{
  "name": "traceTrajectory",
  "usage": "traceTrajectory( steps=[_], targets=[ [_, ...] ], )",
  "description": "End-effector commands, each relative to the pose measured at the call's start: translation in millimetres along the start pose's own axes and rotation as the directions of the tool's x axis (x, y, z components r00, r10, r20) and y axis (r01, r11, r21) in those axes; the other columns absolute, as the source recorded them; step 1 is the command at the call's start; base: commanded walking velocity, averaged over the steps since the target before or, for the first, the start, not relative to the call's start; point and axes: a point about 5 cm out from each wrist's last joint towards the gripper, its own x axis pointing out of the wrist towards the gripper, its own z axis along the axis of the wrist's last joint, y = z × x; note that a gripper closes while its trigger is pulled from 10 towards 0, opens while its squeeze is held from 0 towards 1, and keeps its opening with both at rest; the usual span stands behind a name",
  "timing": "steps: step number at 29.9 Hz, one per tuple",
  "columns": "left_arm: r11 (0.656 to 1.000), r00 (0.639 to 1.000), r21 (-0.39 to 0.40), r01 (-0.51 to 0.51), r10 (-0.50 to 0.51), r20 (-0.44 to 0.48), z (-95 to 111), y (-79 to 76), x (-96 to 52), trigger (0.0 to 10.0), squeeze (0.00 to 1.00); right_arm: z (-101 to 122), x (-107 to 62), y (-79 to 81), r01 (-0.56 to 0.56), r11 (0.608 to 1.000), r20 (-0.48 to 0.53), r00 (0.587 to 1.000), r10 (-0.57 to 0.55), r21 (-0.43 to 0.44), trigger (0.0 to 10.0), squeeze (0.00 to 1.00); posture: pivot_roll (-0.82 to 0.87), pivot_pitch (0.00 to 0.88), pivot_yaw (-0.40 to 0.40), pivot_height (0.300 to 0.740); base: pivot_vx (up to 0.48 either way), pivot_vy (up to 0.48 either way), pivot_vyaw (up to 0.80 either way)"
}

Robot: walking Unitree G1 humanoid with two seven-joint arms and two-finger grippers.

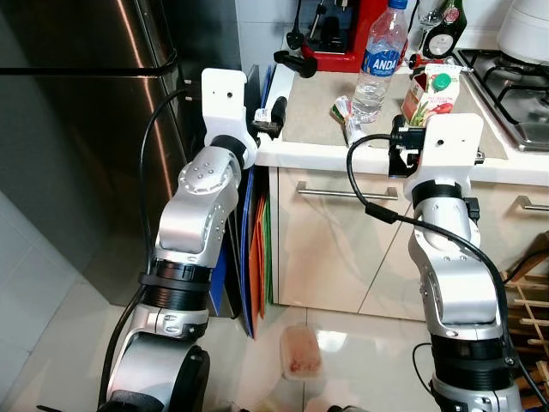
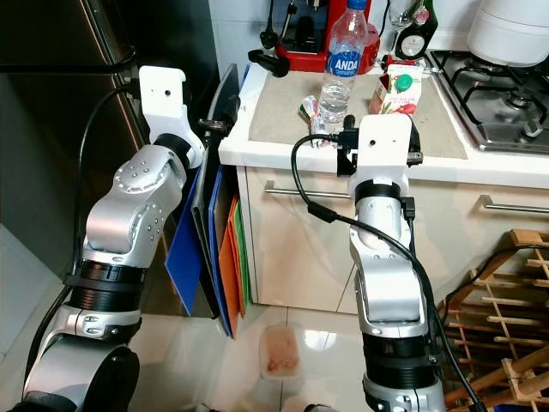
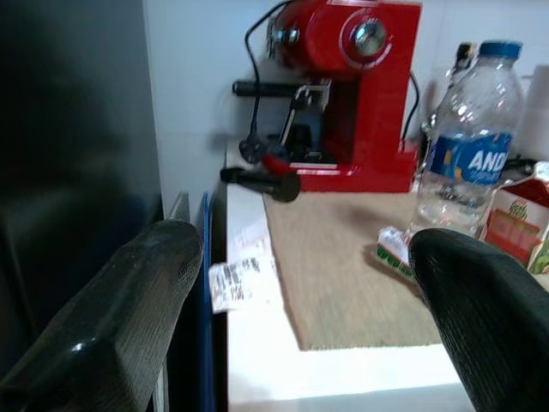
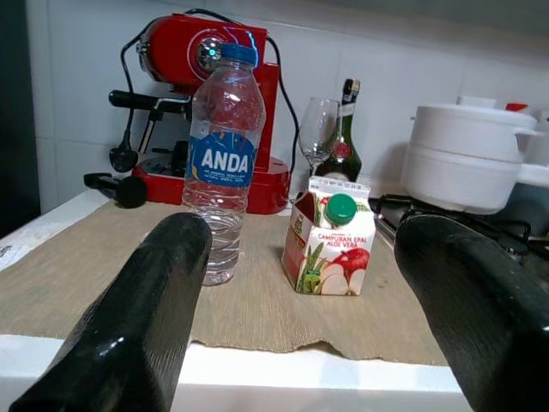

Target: Restocking fridge

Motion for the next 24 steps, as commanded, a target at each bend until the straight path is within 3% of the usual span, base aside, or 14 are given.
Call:
traceTrajectory(
  steps=[1, 4, 8, 24],
  targets=[
    [1.000, 1.000, 0.015, 0.014, -0.014, 0.002, -2.7, 0.3, -1.0, 10.0, 0.00, 0.2, 2.1, 1.6, 0.007, 1.000, 0.006, 1.000, -0.008, 0.026, 10.0, 0.00, -0.01, 0.000, 0.050, 0.740, 0.000, 0.000, 0.00],
    [0.997, 0.996, 0.007, 0.073, -0.073, 0.055, 2.0, -7.9, -3.3, 10.0, 0.00, -2.1, 1.6, 7.4, -0.008, 0.999, 0.002, 1.000, 0.008, 0.045, 10.0, 0.00, -0.01, 0.000, 0.050, 0.740, 0.000, 0.000, 0.00],
    [0.997, 0.992, 0.019, 0.078, -0.079, 0.094, 5.2, -10.6, -3.8, 10.0, 0.00, -5.2, 1.8, 9.9, -0.012, 0.999, -0.006, 1.000, 0.013, 0.051, 10.0, 0.00, -0.01, 0.000, 0.044, 0.740, 0.000, -0.068, 0.00],
    [0.987, 0.973, 0.030, 0.156, -0.159, 0.167, 9.1, -26.2, -2.0, 10.0, 0.00, 0.3, 11.7, 10.1, -0.006, 0.999, 0.053, 0.999, 0.005, 0.035, 10.0, 0.00, -0.02, 0.000, 0.037, 0.740, 0.000, -0.472, 0.00]
  ],
)
